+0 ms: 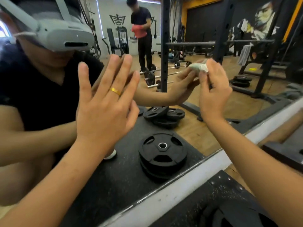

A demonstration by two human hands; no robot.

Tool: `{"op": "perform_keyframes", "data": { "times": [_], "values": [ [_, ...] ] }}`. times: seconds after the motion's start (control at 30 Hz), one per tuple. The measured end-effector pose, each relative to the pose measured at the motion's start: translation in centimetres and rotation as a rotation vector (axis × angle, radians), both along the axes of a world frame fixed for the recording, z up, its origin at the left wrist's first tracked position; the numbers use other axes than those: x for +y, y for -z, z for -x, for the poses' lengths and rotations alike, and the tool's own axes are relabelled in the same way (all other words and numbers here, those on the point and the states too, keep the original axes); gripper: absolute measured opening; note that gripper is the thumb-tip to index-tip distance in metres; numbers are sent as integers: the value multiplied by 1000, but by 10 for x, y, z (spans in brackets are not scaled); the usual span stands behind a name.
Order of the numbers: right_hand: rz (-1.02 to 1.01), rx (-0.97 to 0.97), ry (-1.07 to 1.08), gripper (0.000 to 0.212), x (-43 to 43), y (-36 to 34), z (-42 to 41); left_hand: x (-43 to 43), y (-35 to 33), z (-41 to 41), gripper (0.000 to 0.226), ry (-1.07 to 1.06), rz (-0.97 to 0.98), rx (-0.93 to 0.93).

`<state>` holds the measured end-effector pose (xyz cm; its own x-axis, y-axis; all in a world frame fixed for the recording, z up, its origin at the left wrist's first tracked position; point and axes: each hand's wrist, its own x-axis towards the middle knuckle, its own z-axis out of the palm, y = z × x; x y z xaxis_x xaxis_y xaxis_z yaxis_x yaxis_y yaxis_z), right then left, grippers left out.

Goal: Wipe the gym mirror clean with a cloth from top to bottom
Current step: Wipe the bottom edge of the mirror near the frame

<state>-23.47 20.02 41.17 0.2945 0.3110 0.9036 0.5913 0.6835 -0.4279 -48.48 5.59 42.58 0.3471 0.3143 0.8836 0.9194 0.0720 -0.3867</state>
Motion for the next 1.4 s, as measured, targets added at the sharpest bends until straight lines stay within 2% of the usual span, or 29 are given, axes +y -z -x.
{"op": "perform_keyframes", "data": {
  "times": [0.07, 0.2, 0.4, 0.6, 0.73, 0.87, 0.93, 1.03, 1.1, 1.23, 1.3, 1.4],
  "values": [
    [-23, -63, 21, 39, -4, 8, 7, 1, -1, 1, 55, 7, 0, 9],
    [10, -1, 18, 38, -10, 9, 17, 0, 0, 2, 52, 45, -10, 5],
    [83, -24, 84, 40, -25, -5, 22, 2, 1, 6, 45, 138, 9, 11],
    [171, -64, 104, 36, -44, -23, 24, -11, -10, 9, 45, 191, 132, 58],
    [103, -16, 72, 36, -30, -11, 25, -7, -9, 8, 42, 223, 109, 13],
    [-1, 99, -21, 36, -15, 6, 30, 3, 6, -36, 40, 389, 13, -39],
    [-75, 72, -39, 35, -4, 8, 23, 16, 14, -70, 44, 376, 44, -6],
    [-199, -85, -108, 37, 18, 13, -4, 51, 10, -113, 49, 333, 145, 24],
    [-210, -151, -159, 38, 33, 11, -29, 77, -2, -138, 53, 280, 173, 44],
    [-81, -30, -171, 43, 87, -9, -101, 122, -16, -178, 57, 138, 174, 72],
    [-33, 22, -172, 43, 114, -15, -138, 131, -13, -180, 56, 29, 161, 109],
    [22, 118, -178, 43, 135, -15, -166, 134, -7, -179, 55, -30, 139, 122]
  ]
}}
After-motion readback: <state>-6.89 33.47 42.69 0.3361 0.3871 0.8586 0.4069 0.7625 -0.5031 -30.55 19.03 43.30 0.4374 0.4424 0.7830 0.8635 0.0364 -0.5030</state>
